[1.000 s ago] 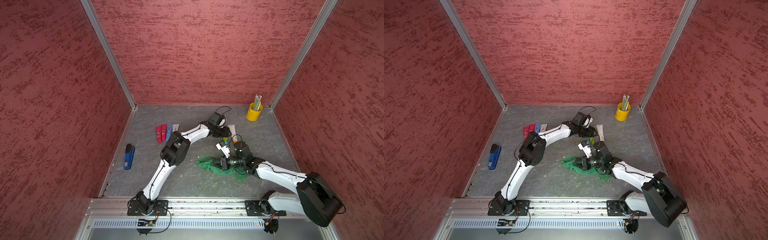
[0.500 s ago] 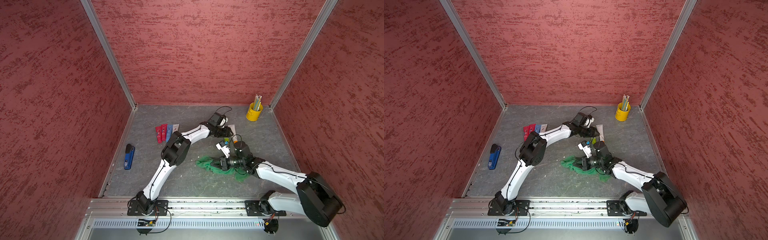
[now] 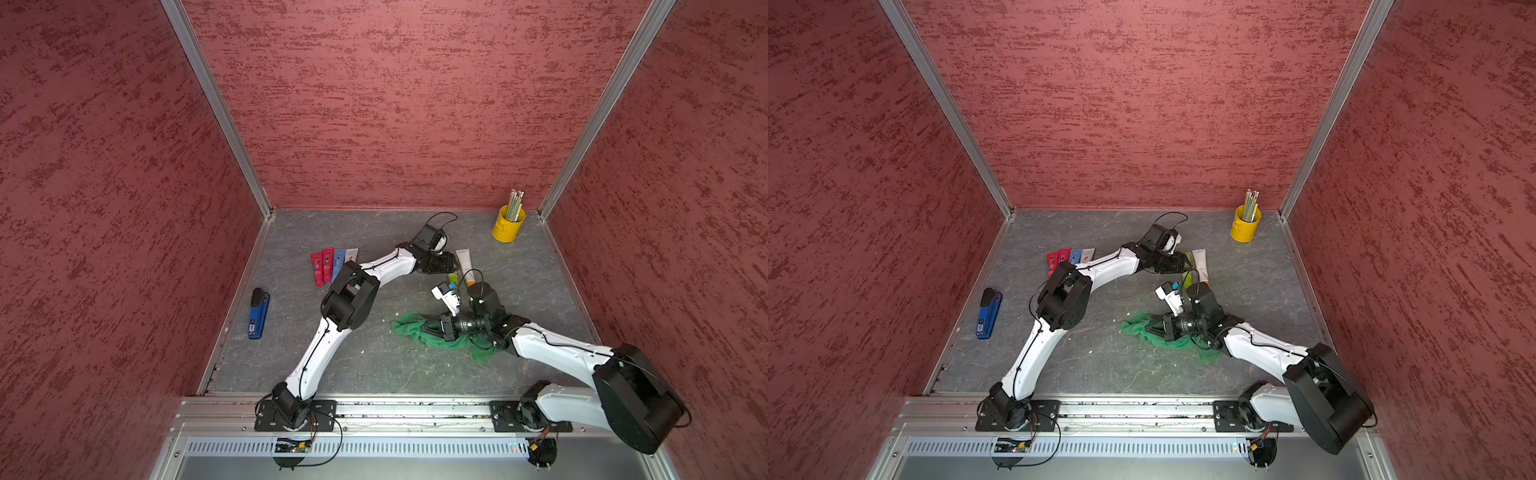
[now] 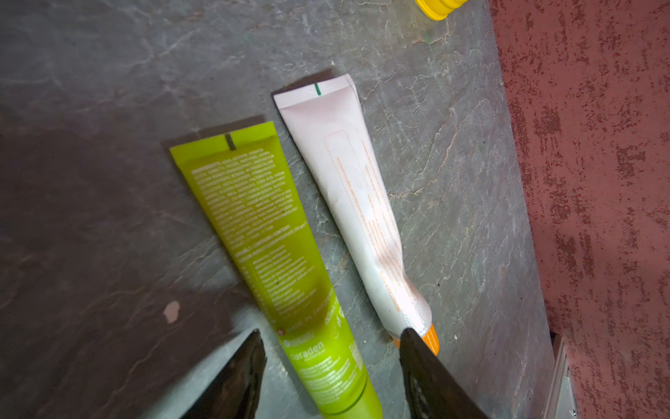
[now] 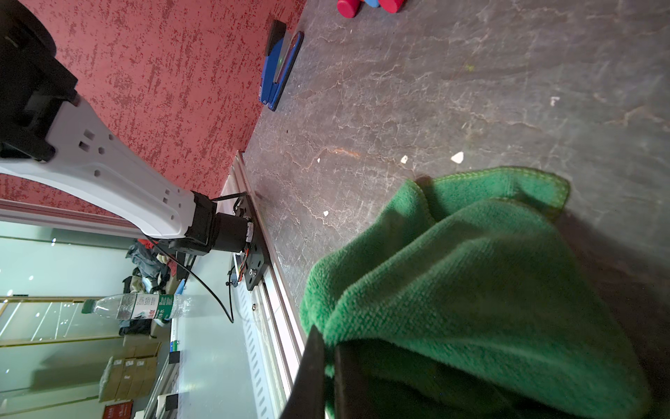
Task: Wipe the surface of the toothpaste tube
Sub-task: Place the toothpaste at the center of the board.
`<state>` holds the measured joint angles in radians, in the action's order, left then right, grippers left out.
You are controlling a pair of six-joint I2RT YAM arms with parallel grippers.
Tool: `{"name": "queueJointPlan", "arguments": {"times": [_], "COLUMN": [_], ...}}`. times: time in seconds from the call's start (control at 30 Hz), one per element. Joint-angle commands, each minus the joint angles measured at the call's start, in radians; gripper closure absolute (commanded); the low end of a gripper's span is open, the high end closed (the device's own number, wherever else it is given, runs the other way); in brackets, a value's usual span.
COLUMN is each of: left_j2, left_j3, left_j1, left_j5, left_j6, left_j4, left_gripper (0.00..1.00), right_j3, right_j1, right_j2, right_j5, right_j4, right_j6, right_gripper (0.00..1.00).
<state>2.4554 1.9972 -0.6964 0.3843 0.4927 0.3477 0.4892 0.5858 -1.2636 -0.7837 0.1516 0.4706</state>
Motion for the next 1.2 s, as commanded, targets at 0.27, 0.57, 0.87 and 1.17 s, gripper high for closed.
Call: {"name": "queueJointPlan", "arguments": {"times": [0.27,0.57,0.87,1.17], "left_j2": [0.097,0.049,-0.397,-0.716], "left_j3": [0.120,0.053,-0.389,-0.676], "left_j1": [-0.020,-0.018,0.038,0.199], "left_j5": [0.008,-0.007,-0.303,-0.567], "left_j6": [-0.025,-0.028,-0.094,-0.191], "left_j4": [0.042,0.023,0.038,0.204], "left_gripper": [0.39,0.39,0.39,0.39], "right_j3": [0.008,0.009,-0.017,-0.011], "right_j1": [0.008,0.008,0.006,0.003], "right_j2": [0.011,0.007,0.015,-0.060], "right_j5": [-0.032,-0.032,0.001,0.010], "right_j4": [0.041,0.042,0.077,0.100], "right_j6": [-0.006,-0.006,0.004,-0.007], "right_gripper": [1.00,1.00,1.00,1.00]}}
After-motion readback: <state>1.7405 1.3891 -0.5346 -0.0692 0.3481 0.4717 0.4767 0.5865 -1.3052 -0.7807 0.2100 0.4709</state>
